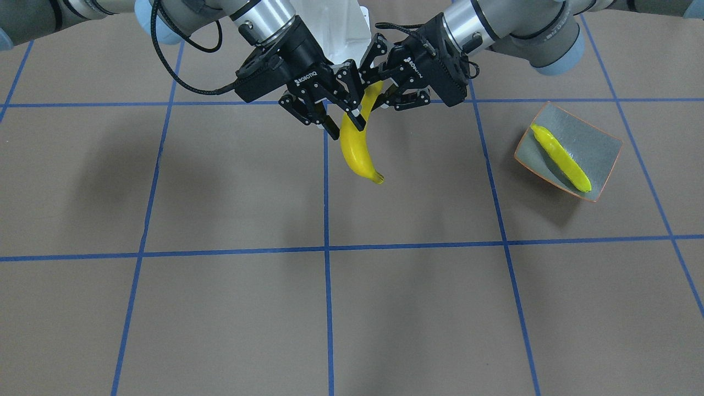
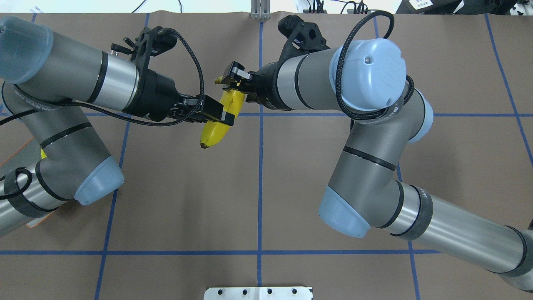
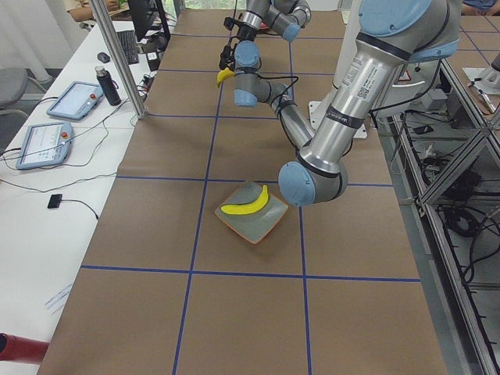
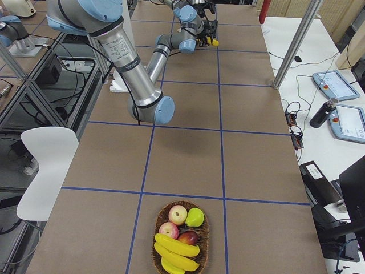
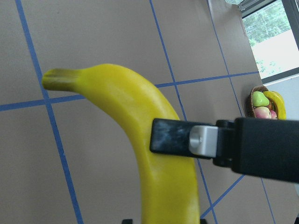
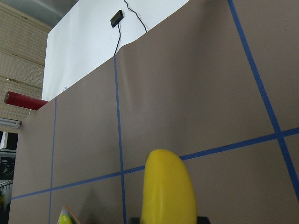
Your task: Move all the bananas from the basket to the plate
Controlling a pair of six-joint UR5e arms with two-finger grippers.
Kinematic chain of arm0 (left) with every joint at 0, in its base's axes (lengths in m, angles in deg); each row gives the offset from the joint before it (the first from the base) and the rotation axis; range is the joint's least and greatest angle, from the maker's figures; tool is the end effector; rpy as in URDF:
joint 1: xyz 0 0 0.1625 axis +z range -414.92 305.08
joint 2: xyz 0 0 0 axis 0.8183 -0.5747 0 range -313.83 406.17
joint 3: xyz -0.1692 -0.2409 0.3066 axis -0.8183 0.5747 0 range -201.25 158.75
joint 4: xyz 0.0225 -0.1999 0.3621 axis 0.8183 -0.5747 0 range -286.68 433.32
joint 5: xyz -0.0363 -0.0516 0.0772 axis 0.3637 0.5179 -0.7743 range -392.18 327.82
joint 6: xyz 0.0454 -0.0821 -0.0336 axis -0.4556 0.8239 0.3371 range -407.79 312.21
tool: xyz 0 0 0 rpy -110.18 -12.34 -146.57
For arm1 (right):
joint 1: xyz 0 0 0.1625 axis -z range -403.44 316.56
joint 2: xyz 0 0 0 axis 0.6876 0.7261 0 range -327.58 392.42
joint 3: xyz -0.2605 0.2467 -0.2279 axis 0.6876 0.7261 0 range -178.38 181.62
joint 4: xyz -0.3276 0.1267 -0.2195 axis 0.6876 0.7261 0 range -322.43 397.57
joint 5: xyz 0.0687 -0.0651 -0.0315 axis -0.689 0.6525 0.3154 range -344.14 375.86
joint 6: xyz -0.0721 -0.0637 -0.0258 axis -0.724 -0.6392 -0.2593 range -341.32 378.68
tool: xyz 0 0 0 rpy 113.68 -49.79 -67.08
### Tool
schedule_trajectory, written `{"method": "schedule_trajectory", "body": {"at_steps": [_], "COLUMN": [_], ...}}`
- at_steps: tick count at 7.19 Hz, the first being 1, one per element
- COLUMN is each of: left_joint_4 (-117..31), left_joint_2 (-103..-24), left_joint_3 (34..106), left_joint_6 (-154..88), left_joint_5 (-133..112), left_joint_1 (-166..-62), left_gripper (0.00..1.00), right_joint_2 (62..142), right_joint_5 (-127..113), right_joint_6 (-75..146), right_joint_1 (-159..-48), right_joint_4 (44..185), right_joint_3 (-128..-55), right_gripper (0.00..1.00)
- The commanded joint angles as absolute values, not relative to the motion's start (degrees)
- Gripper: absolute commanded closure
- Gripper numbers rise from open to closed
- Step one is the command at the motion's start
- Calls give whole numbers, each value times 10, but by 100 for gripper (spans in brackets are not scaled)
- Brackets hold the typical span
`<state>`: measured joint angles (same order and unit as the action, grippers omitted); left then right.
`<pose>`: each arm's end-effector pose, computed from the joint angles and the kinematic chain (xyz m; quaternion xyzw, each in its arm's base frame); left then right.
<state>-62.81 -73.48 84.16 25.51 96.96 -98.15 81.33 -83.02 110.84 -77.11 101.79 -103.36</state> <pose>0.3617 -0.4365 0.1531 0.1332 0.7003 0.0816 0.6966 -0.4422 -0.4363 0.0726 0.1211 -0.6445 0.1834 0.7323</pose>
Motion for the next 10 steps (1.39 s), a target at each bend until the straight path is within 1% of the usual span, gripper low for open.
{"method": "schedule_trajectory", "body": {"at_steps": [1, 2, 3, 5, 6, 7, 8, 10], "left_joint_4": [-626, -626, -626, -626, -626, -626, -625, -624], "left_joint_2": [-731, -711, -662, -559, -519, -472, -406, -306], "left_joint_3": [842, 846, 867, 890, 891, 891, 891, 891], "left_joint_6": [256, 256, 254, 251, 243, 218, 133, 17], "left_joint_5": [969, 969, 968, 967, 966, 965, 942, 890], "left_joint_1": [-984, -987, -995, -1054, -1072, -1088, -1104, -1106], "left_gripper": [100, 100, 100, 100, 100, 100, 100, 100], "right_joint_2": [815, 821, 834, 904, 925, 927, 930, 977], "right_joint_5": [-807, -808, -813, -844, -865, -880, -882, -919], "right_joint_6": [1106, 1103, 1101, 1098, 1089, 1050, 996, 874], "right_joint_1": [-768, -776, -796, -831, -856, -874, -887, -932], "right_joint_4": [1017, 1018, 1023, 1028, 1064, 1126, 1182, 1226], "right_joint_3": [-1037, -1040, -1041, -1066, -1076, -1081, -1080, -1082], "right_gripper": [0, 0, 0, 0, 0, 0, 0, 0]}}
